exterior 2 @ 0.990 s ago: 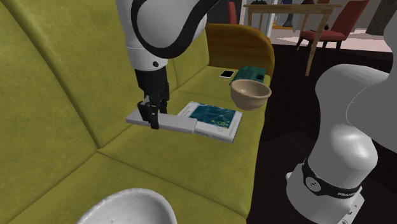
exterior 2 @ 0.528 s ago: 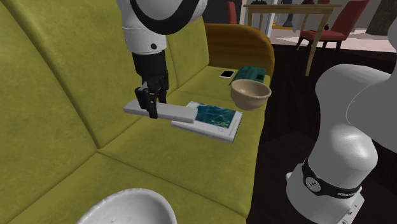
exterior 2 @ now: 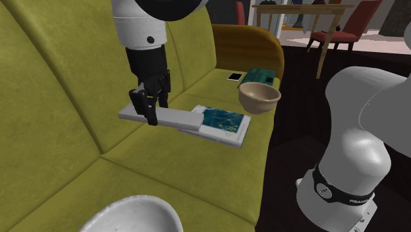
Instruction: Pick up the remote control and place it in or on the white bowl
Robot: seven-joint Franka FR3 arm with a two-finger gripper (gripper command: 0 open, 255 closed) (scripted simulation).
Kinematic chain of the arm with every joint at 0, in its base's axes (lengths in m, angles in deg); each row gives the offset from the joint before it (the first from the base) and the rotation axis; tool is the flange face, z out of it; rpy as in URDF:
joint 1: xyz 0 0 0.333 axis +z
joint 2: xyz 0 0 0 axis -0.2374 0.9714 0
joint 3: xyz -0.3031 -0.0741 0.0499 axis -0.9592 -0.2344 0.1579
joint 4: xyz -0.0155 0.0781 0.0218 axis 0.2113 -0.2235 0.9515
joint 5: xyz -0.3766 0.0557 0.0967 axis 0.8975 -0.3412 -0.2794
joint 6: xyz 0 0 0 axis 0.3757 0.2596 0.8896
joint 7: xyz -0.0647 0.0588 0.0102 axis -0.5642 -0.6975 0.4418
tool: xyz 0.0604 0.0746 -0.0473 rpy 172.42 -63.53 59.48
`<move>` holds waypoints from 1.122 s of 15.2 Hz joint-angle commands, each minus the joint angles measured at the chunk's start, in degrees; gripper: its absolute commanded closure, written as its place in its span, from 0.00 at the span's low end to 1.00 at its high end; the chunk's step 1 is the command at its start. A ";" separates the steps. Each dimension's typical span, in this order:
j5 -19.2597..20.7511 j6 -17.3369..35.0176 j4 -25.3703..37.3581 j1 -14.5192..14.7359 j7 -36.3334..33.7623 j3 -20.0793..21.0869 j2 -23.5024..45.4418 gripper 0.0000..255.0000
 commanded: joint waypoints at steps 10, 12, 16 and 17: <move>-2.70 -0.96 0.99 7.01 -15.28 9.87 0.70 1.00; -3.21 -1.15 1.99 8.32 -17.99 11.58 1.59 1.00; -4.03 -1.62 4.76 10.84 -23.33 14.88 4.02 1.00; -4.18 -1.76 5.61 11.46 -24.65 15.66 4.75 1.00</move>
